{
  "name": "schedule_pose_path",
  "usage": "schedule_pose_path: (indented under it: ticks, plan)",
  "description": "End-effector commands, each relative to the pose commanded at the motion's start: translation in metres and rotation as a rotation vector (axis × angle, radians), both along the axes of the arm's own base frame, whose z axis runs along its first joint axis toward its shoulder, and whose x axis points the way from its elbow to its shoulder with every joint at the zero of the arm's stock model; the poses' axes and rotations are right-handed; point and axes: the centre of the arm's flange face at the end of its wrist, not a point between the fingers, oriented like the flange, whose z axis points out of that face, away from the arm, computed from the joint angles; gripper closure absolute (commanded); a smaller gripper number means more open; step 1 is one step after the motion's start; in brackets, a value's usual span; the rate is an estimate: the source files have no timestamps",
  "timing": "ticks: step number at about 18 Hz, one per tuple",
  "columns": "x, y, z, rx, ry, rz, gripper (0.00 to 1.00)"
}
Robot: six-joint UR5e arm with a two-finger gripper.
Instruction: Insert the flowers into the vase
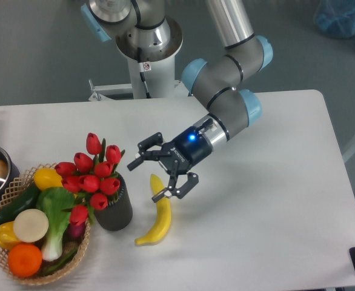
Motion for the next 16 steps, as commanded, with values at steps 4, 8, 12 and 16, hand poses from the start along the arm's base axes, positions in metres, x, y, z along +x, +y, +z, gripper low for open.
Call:
schedule_pose_path:
  ticks: [4,8,12,16]
  plan:
    - [-0.016,-0.024,0.001,-0.056,0.05,0.044,0.0]
    - [-0.033,-0.058,0.048,-0.103,0.085,0.143,0.0]
    - [-0.052,-0.104,0.084,-0.266,0.19,0.272,0.0]
    - [-0.067,-0.155,0.11,-0.613,0.393,0.406,0.0]
